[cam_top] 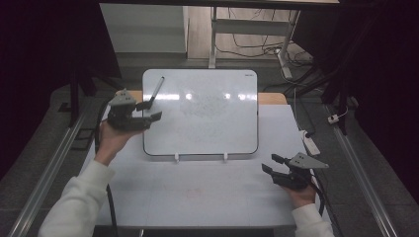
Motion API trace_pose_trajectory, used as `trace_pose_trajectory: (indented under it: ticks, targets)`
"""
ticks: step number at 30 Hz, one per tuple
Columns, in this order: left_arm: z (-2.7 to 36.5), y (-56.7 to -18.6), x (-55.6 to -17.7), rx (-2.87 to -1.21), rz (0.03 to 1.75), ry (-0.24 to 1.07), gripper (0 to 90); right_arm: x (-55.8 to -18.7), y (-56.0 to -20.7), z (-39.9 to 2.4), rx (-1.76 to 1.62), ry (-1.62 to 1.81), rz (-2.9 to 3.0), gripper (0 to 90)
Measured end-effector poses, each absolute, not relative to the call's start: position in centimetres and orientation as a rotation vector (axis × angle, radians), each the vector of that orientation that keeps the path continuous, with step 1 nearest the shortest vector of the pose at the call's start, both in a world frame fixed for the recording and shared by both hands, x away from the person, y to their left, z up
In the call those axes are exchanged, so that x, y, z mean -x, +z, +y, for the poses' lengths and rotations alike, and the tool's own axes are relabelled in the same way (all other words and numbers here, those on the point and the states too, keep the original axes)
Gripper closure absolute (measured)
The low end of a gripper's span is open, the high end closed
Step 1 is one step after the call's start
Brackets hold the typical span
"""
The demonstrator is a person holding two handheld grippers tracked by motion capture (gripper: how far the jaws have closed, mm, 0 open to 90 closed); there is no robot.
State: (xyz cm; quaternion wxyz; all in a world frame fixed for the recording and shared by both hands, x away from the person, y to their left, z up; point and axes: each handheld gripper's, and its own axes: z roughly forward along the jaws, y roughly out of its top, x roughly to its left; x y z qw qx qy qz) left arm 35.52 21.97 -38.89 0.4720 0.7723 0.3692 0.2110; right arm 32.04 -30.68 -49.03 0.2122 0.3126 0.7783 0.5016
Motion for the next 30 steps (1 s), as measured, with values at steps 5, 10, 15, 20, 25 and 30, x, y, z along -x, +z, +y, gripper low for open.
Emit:
trace_pose_trajectory:
  ticks: [5,10,15,20,25,30]
  targets:
    - [21.5,-41.3,-31.6,-1.922,0.865,0.468,33.2,-31.6,-49.1,-31.2,-0.843,1.375,2.167,41.2]
    - [21.5,-44.3,-29.1,-1.947,0.875,0.408,32.1,-31.4,-49.3,-31.3,-0.801,1.337,2.19,41.1]
    - [22.2,-47.1,-27.4,-1.938,0.925,0.359,31.7,-31.5,-49.5,-31.2,-0.785,1.33,2.208,41.2]
    - [23.0,-49.3,-26.2,-1.934,0.976,0.321,31.5,-31.7,-49.7,-31.0,-0.781,1.319,2.223,41.2]
    - [23.0,-50.0,-25.6,-1.959,0.984,0.343,31.5,-31.9,-49.7,-30.8,-0.778,1.312,2.223,41.3]
    - [22.8,-50.0,-25.5,-1.966,0.978,0.359,31.3,-31.8,-49.6,-30.6,-0.753,1.301,2.227,41.3]
